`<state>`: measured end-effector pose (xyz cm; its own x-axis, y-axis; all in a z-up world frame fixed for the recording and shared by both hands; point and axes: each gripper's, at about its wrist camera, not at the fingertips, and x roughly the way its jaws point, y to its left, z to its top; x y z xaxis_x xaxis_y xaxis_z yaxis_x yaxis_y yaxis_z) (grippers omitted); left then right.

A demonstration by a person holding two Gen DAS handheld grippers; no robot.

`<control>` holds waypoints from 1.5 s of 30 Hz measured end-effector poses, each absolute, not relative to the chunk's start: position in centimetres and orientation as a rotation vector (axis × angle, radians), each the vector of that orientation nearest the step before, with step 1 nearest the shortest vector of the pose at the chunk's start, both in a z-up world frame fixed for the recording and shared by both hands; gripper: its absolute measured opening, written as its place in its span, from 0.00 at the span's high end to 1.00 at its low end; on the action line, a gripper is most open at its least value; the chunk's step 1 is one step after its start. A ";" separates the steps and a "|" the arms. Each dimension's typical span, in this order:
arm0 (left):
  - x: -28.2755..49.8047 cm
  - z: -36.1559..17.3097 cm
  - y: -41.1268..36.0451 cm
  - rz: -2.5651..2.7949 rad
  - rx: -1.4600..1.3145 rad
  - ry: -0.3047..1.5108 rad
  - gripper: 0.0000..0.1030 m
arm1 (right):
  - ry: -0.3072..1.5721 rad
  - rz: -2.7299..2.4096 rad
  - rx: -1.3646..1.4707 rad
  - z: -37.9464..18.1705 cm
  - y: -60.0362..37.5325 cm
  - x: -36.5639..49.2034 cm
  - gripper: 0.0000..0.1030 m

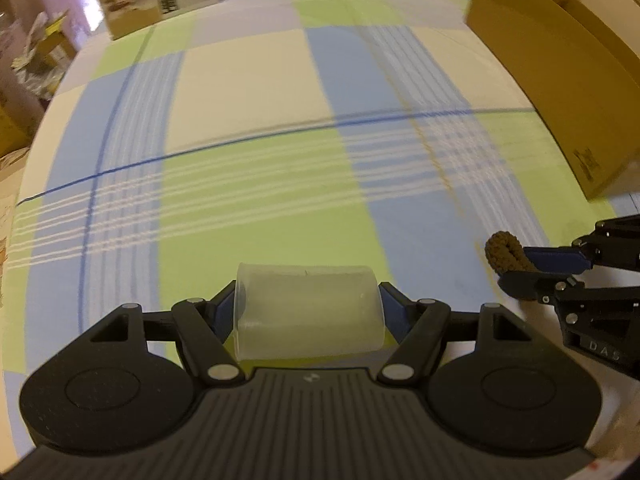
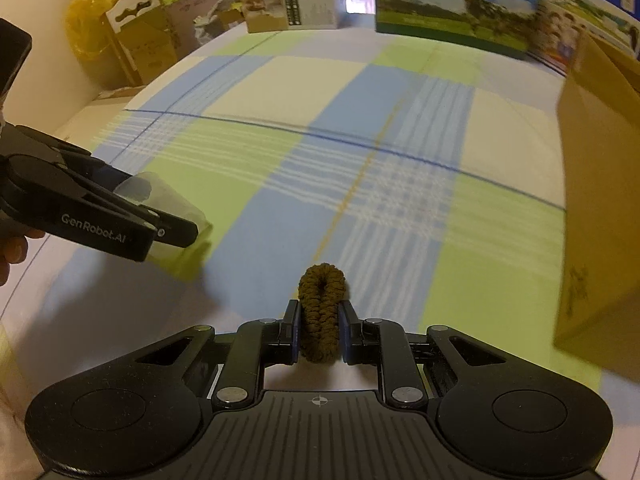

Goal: Organize objects
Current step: 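Carry the plastic cup and hair tie with both tools over the cardboard box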

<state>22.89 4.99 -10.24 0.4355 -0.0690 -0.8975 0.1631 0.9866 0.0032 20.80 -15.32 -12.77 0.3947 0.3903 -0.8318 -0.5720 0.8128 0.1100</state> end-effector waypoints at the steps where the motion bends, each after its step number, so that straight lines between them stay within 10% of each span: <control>1: 22.7 -10.3 4.5 -0.154 0.101 1.113 0.33 | 0.995 0.609 -0.201 -12.7 -15.7 20.6 0.85; 45: 21.9 -1.2 -8.6 -0.266 0.113 0.919 0.33 | 0.846 0.631 0.013 -2.5 -29.4 18.0 0.85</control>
<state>21.93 -8.65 -1.23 0.5769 -0.1788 -0.7970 0.2752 0.9613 -0.0164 17.95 -29.38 -2.55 0.4932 0.5251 -0.6935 -0.5147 0.8189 0.2539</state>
